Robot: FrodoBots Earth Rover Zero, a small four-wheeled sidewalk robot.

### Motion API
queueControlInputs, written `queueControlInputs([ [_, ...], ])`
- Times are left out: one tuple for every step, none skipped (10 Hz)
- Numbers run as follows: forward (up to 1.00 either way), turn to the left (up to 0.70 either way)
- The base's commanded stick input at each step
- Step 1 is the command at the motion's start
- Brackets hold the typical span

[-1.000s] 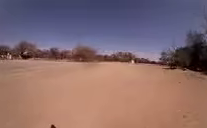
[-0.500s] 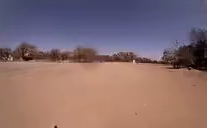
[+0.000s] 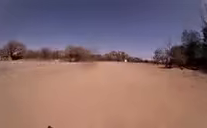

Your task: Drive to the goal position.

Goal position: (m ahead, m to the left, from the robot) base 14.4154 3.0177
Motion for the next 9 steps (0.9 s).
queueControlInputs([
  [1.00, 0.00],
  [1.00, 0.00],
  [1.00, 0.00],
  [1.00, 0.00],
  [1.00, 0.00],
  [1.00, 0.00],
  [1.00, 0.00],
  [1.00, 0.00],
  [1.00, 0.00],
])
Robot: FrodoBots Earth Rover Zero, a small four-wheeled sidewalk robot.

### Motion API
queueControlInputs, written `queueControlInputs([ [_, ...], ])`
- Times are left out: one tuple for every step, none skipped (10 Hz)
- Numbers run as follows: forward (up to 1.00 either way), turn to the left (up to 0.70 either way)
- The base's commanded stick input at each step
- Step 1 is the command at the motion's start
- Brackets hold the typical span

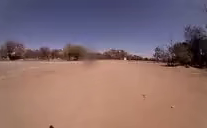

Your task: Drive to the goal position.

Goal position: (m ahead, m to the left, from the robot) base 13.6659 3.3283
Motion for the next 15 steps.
queueControlInputs([
  [1.00, 0.00],
  [1.00, 0.00],
  [1.00, 0.00],
  [1.00, 0.00],
  [1.00, 0.00],
  [1.00, 0.00],
  [1.00, 0.00],
  [1.00, 0.00],
  [1.00, 0.00],
  [1.00, 0.00],
  [1.00, 0.00],
  [1.00, 0.00],
  [1.00, 0.00],
  [1.00, 0.00],
  [1.00, 0.00],
])
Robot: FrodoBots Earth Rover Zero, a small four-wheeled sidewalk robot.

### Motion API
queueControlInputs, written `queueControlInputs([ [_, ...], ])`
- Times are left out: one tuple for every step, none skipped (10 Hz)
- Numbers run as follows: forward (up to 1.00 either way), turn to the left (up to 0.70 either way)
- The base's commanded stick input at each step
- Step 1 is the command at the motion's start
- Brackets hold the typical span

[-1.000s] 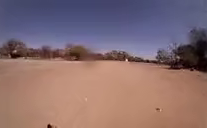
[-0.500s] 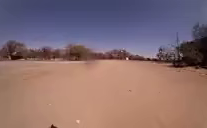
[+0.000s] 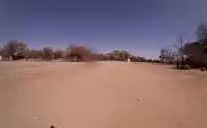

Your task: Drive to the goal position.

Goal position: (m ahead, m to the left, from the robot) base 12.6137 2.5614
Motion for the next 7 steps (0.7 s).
queueControlInputs([
  [1.00, 0.00],
  [1.00, 0.00],
  [1.00, 0.00],
  [1.00, 0.00],
  [1.00, 0.00],
  [1.00, 0.00],
  [1.00, 0.00],
])
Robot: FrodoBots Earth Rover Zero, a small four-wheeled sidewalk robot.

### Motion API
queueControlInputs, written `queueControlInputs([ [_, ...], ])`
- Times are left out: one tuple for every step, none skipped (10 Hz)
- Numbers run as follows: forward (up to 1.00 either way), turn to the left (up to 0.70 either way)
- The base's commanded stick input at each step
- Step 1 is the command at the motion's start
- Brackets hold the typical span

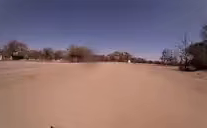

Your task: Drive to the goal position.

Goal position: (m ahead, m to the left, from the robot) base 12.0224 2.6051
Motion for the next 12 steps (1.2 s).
queueControlInputs([
  [1.00, 0.00],
  [1.00, 0.00],
  [1.00, 0.00],
  [1.00, 0.00],
  [1.00, 0.00],
  [1.00, 0.00],
  [1.00, 0.00],
  [1.00, 0.00],
  [1.00, 0.00],
  [1.00, 0.00],
  [1.00, 0.00],
  [1.00, 0.00],
])
